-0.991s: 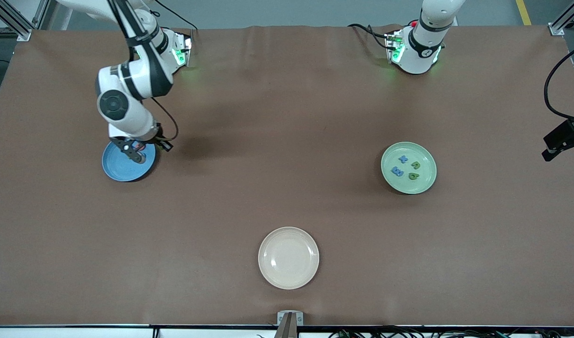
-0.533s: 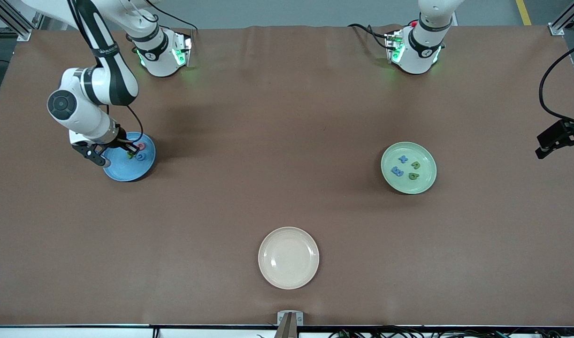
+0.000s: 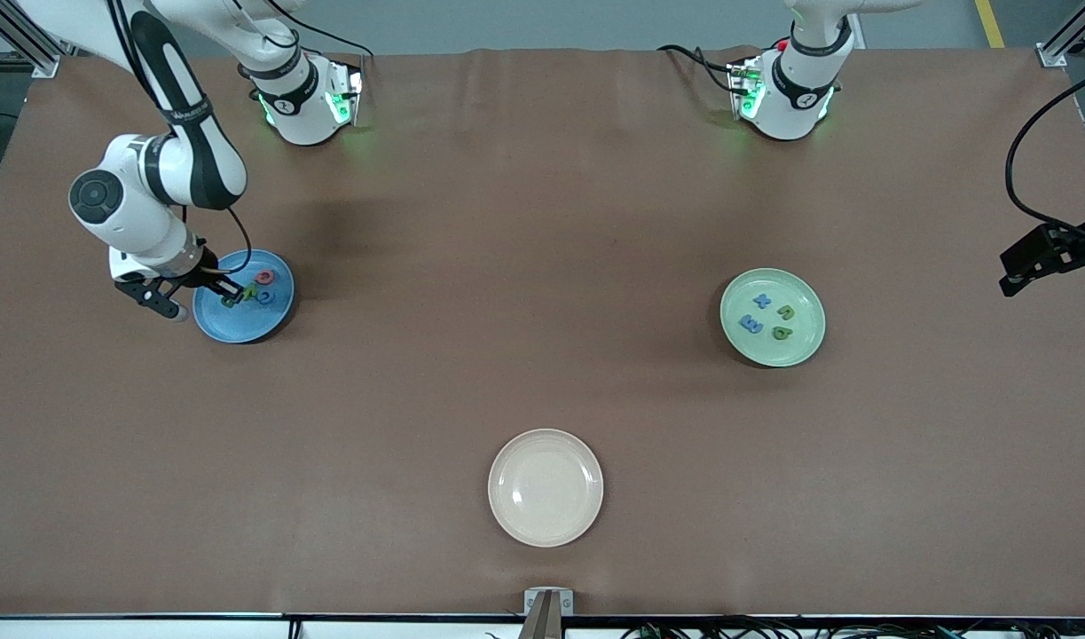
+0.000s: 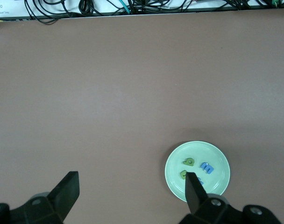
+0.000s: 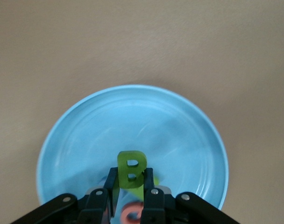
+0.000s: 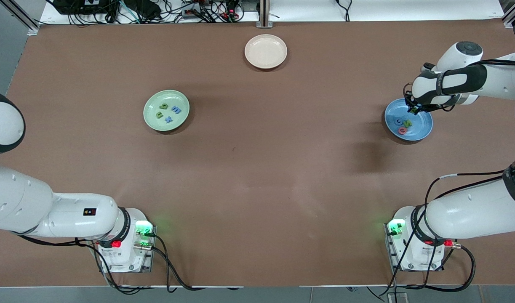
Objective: Sort uppercase to blue plate, lowercase to green plate
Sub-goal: 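Carry the green B over the blue plate with the right gripper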
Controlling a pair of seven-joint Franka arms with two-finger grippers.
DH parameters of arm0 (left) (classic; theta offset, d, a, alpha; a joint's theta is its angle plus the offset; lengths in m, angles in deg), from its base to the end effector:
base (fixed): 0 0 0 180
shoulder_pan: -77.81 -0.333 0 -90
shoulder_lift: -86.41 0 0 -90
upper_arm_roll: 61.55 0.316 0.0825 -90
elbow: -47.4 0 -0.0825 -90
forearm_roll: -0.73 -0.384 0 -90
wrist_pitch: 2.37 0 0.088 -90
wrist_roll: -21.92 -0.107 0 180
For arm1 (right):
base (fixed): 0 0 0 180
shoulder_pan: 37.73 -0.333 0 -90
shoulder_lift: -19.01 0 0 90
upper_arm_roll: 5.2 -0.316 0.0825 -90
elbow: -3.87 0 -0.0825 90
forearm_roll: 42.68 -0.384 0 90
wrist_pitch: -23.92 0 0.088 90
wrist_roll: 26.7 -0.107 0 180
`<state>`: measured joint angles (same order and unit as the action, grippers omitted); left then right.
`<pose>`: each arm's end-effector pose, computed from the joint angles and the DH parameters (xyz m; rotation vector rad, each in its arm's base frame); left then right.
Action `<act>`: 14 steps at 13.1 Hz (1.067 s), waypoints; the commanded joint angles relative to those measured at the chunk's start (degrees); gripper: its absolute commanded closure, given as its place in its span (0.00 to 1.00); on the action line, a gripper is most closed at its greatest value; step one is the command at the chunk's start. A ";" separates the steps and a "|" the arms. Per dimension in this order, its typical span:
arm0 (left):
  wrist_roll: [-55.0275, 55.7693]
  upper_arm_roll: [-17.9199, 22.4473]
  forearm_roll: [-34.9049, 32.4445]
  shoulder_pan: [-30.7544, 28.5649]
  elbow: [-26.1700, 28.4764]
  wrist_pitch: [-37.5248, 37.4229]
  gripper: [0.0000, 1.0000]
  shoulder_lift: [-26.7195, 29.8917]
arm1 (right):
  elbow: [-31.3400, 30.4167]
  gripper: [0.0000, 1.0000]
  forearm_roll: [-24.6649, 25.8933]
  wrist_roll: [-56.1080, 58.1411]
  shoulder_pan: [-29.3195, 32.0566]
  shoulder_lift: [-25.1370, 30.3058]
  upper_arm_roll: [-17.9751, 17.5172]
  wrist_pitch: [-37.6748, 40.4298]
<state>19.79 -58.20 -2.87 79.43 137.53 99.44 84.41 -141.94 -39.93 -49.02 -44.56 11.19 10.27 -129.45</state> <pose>0.5846 0.0225 0.6236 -3.0608 0.0227 -0.2558 0.4518 -0.0701 0.2223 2.9901 -0.7556 0.0101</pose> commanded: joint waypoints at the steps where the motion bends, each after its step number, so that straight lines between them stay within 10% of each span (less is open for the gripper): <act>1: 0.19 1.21 0.87 1.54 0.57 -0.83 0.00 1.39 | 0.00 0.98 1.21 0.43 1.29 -3.06 -1.06 -3.68; 14: 0.19 1.21 3.16 0.31 0.57 -0.91 0.00 1.39 | 0.79 0.95 0.50 -0.54 0.06 -5.18 -1.50 -4.92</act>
<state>19.79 -57.19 -0.48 79.76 137.61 99.19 84.72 -141.65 -39.93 -48.63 -44.33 6.54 9.14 -133.92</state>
